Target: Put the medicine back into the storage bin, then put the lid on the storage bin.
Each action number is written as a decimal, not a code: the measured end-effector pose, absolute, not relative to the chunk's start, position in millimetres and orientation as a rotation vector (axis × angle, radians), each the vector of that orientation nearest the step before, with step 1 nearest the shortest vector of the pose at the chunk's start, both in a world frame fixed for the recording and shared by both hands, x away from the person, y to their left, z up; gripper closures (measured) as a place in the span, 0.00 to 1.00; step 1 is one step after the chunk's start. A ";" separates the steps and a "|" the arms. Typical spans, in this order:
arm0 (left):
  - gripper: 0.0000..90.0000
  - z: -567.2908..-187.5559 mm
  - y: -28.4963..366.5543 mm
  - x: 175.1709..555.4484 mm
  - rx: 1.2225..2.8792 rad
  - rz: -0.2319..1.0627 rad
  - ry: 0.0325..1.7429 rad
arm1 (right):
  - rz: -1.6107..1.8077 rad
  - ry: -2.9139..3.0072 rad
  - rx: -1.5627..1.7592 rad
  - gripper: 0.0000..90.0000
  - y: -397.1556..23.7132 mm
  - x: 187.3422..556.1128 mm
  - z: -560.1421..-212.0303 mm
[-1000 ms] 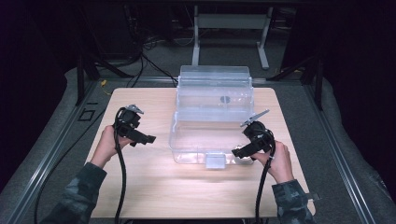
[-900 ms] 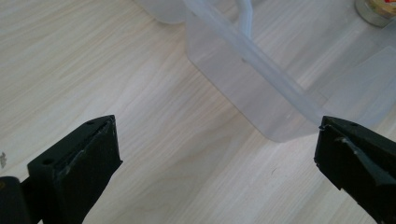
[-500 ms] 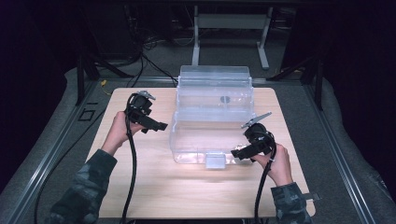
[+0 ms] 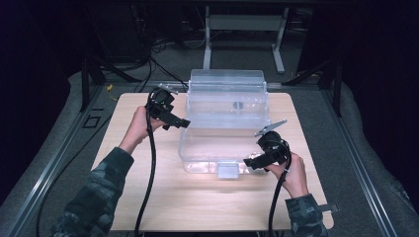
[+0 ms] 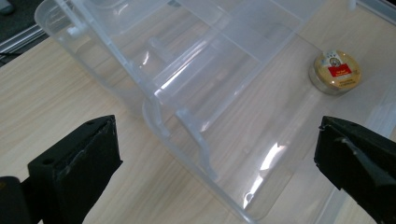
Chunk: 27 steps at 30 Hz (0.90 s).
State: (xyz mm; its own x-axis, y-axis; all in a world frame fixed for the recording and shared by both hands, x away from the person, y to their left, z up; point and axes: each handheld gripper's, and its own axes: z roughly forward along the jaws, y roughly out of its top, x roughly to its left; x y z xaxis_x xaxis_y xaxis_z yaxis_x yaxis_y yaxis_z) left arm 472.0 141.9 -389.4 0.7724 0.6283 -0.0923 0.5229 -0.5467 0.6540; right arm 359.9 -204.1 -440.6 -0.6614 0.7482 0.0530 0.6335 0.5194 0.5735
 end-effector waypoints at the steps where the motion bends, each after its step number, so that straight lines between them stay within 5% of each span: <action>1: 0.00 -389.4 141.9 472.0 2.275 0.199 0.853 | 0.842 2.558 1.179 0.15 -204.1 359.9 -440.6; 27: 0.02 -371.7 95.6 522.8 2.301 0.280 0.771 | 0.808 2.553 1.185 0.16 -207.1 359.1 -442.6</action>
